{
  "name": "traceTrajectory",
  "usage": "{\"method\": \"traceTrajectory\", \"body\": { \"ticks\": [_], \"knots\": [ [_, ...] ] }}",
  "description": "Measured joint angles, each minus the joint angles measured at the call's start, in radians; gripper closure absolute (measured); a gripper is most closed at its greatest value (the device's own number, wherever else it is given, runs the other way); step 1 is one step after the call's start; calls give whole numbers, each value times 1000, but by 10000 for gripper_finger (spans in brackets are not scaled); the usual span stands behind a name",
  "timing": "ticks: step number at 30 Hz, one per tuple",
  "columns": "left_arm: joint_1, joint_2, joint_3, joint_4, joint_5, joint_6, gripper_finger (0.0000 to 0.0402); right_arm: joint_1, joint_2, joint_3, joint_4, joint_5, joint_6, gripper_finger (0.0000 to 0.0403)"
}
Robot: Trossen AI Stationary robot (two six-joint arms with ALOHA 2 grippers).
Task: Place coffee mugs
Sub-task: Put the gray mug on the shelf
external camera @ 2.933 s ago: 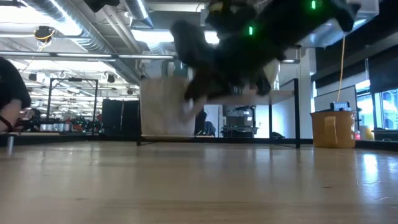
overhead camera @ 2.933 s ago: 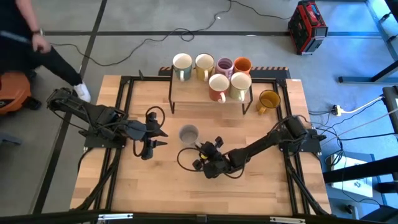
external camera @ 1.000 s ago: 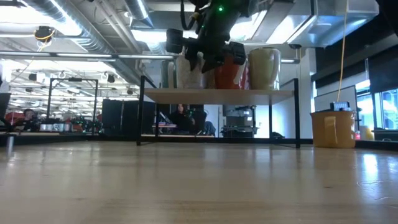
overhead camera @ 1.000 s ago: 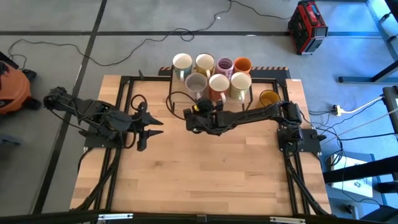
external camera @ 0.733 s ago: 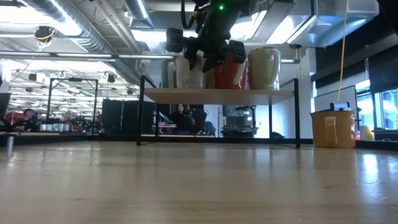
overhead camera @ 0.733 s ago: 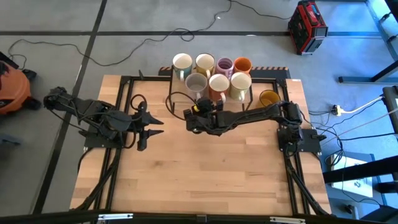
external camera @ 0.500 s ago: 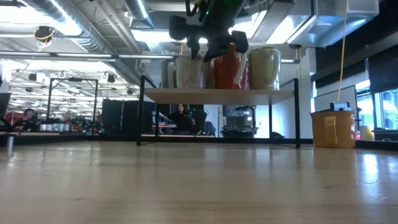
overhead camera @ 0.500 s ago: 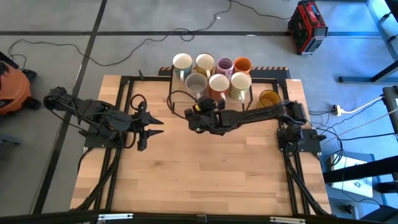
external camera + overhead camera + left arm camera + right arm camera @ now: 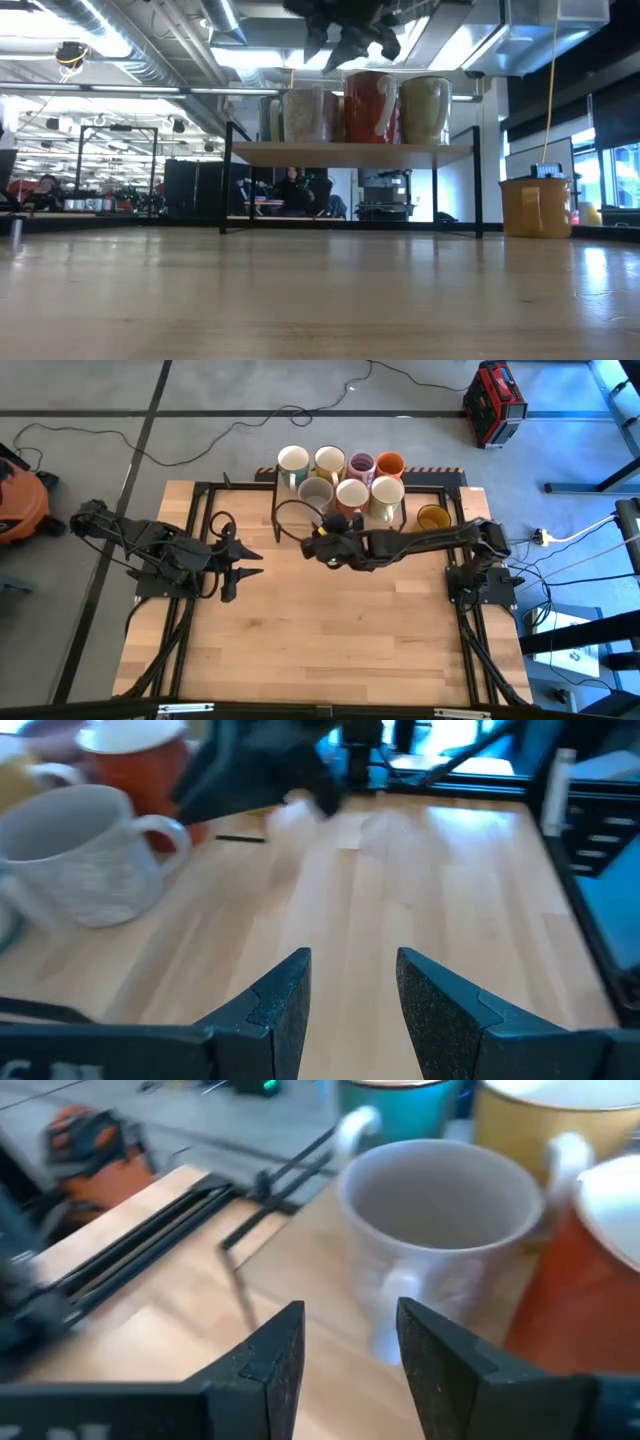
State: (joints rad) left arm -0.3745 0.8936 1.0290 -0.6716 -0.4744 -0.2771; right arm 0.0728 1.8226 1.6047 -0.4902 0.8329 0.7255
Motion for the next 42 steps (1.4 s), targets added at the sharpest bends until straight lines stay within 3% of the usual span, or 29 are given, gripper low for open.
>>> {"method": "traceTrajectory", "body": {
  "ticks": [5, 10, 19, 23, 31, 42],
  "knots": [
    [62, 24, 0, 0, -90, 0, 257, 21, -96, 0, 2, -126, -80, 254],
    [216, 77, 0, 0, -80, 23, 257, 69, -184, 0, -19, -125, -168, 254],
    [565, 247, 0, 128, 151, 167, 257, 125, -253, 0, -106, -47, -322, 254],
    [660, 332, 0, 225, 198, 229, 257, 124, -266, 0, -166, -45, -373, 254],
    [729, 429, 0, 350, 177, 261, 257, 123, -271, 0, -263, -22, -398, 254],
    [734, 488, 0, 466, 190, 287, 257, 123, -271, 0, -299, -32, -398, 254]
  ]
}}
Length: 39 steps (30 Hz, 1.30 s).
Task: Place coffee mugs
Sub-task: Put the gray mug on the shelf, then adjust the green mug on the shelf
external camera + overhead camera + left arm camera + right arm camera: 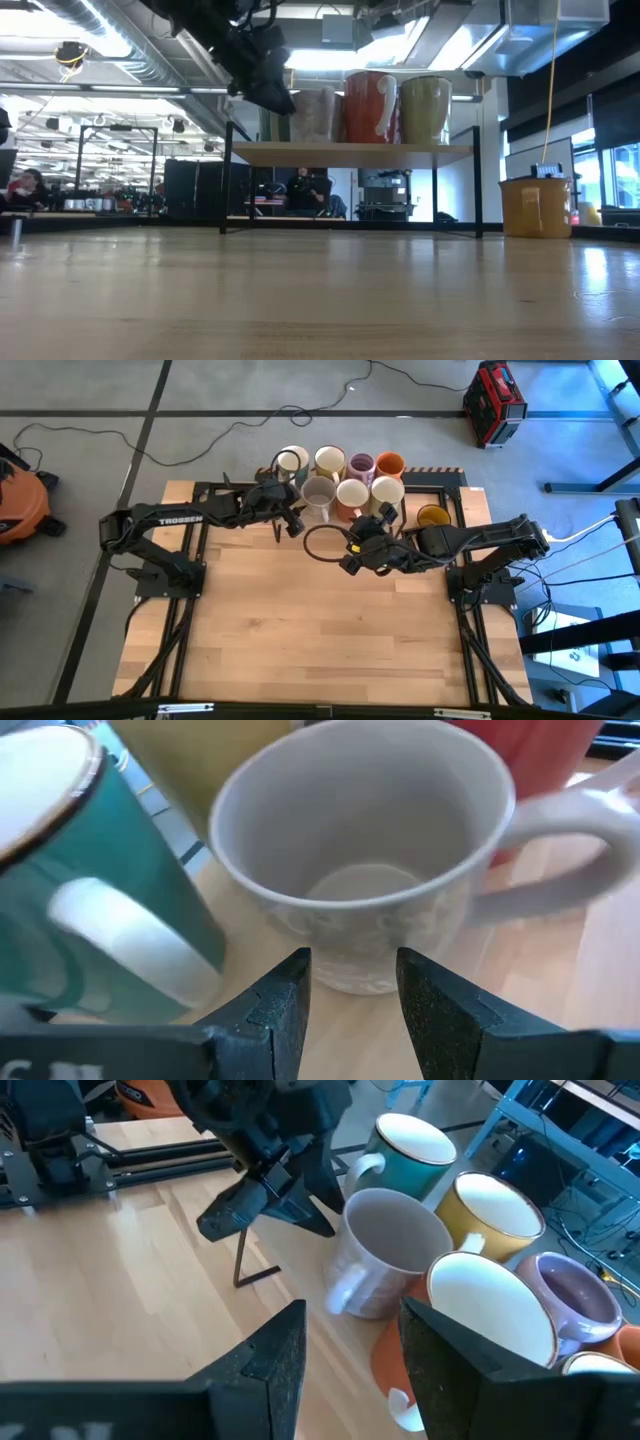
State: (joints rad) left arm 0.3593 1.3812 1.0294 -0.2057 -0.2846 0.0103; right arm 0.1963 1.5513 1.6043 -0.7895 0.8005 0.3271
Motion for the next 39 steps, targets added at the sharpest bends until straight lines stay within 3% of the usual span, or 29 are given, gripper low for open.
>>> {"method": "traceTrajectory", "body": {
  "ticks": [12, 22, 32, 39],
  "knots": [
    [-31, -31, 0, -22, 17, 0, 257, 1, 1, 0, 1, -16, 6, 254],
    [-155, -280, 5, -207, 70, -78, 257, 24, -53, 0, -86, -139, 94, 254],
    [-274, -448, 5, -421, 67, -113, 257, 87, -99, -30, -476, -142, 453, 254],
    [-345, -458, 4, -493, 65, -123, 257, 92, -163, -218, -524, -202, 670, 254]
  ]
}}
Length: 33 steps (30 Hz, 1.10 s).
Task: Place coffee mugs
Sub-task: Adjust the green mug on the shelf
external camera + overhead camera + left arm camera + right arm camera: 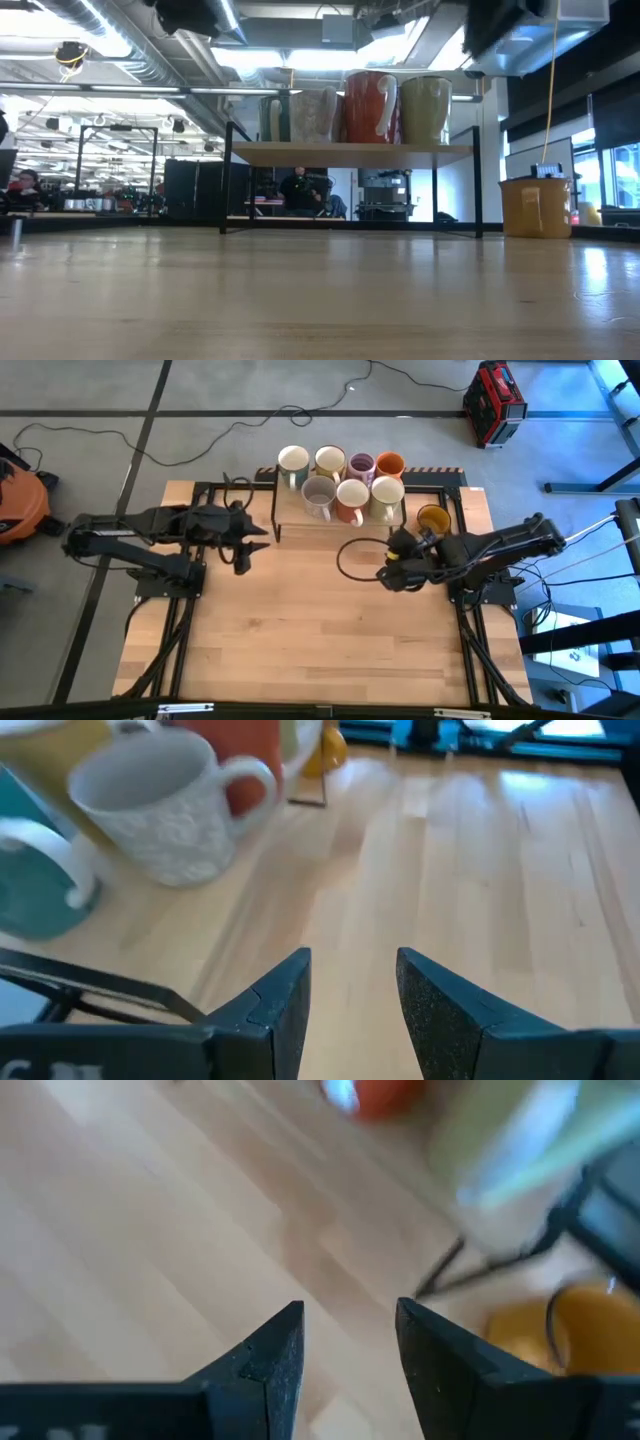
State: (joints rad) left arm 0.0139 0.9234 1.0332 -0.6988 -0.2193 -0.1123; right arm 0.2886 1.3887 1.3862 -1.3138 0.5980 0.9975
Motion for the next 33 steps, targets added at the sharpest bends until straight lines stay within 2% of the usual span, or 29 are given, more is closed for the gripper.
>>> {"method": "traceTrajectory", "body": {
  "ticks": [6, 10, 13, 16, 19, 21, 24, 30, 33],
  "knots": [
    [-54, -9, 0, -40, -10, -15, 257, -1, -159, -251, 34, -53, 146, 254],
    [-75, -18, 0, -44, -61, -16, 257, -25, -298, -401, 110, -68, 180, 254],
    [-78, -19, 0, -44, -93, -16, 257, -44, -385, -492, 233, -77, 174, 254],
    [-78, -19, 0, -43, -101, -19, 257, -47, -430, -548, 434, -53, 90, 254],
    [-78, -3, 0, -30, -102, -20, 257, -47, -432, -557, 595, -49, -66, 254],
    [-78, 0, 0, -10, -102, -20, 257, -47, -423, -546, 632, -49, -153, 254],
    [-78, 2, 0, 28, -101, -19, 257, -47, -423, -503, 633, -28, -237, 254],
    [-78, 16, 0, 136, -104, -16, 257, -52, -423, -409, 634, 104, -412, 254],
    [-78, 39, 0, 156, -105, -16, 257, -95, -415, -402, 622, 158, -455, 254]
  ]
}}
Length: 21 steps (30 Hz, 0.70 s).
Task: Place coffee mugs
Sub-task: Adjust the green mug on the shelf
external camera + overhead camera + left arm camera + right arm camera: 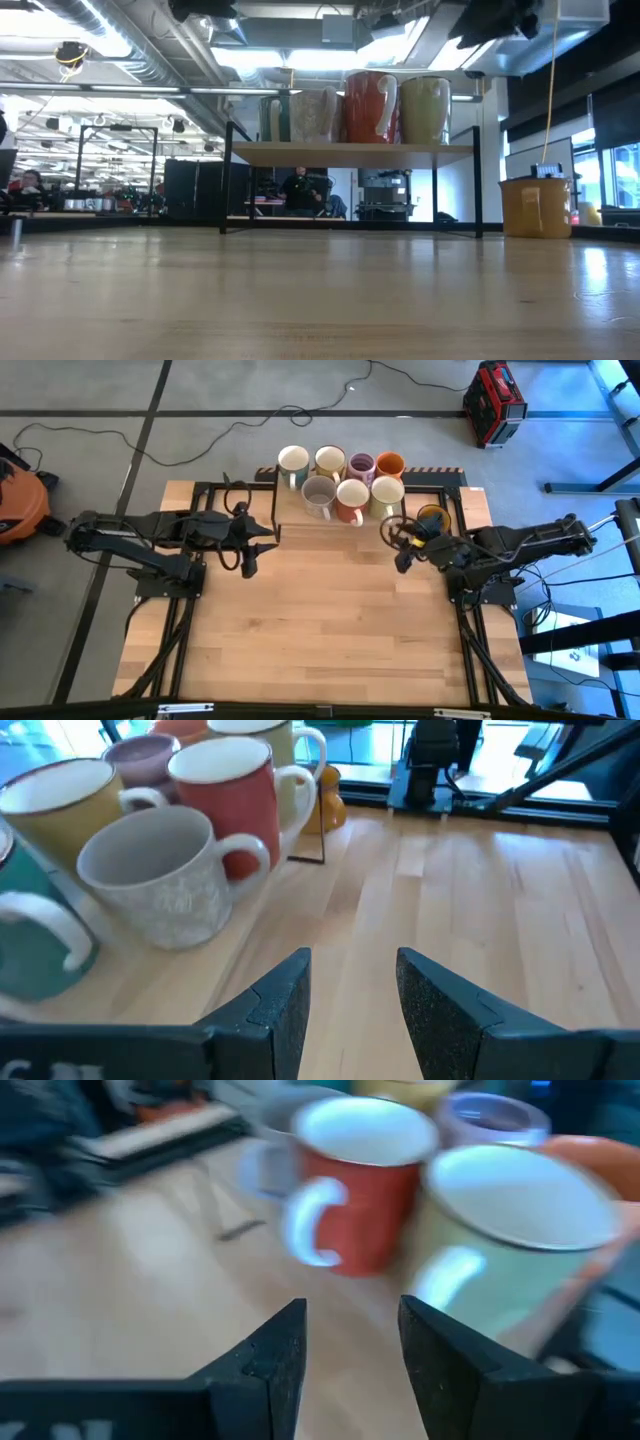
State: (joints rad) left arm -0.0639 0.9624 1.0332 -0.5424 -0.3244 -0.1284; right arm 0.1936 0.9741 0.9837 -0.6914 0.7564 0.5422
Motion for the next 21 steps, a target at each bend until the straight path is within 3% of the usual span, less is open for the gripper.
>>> {"method": "traceTrajectory", "body": {
  "ticks": [6, 16, 21],
  "knots": [
    [0, 47, 0, 1, 1, -5, 257, -102, 24, -39, -32, -11, 14, 254],
    [0, 55, 0, 4, 0, -45, 257, -111, 47, -178, 203, 41, 28, 254],
    [0, 54, 0, 7, 0, -45, 257, -112, 78, -198, 288, 117, 5, 254]
  ]
}}
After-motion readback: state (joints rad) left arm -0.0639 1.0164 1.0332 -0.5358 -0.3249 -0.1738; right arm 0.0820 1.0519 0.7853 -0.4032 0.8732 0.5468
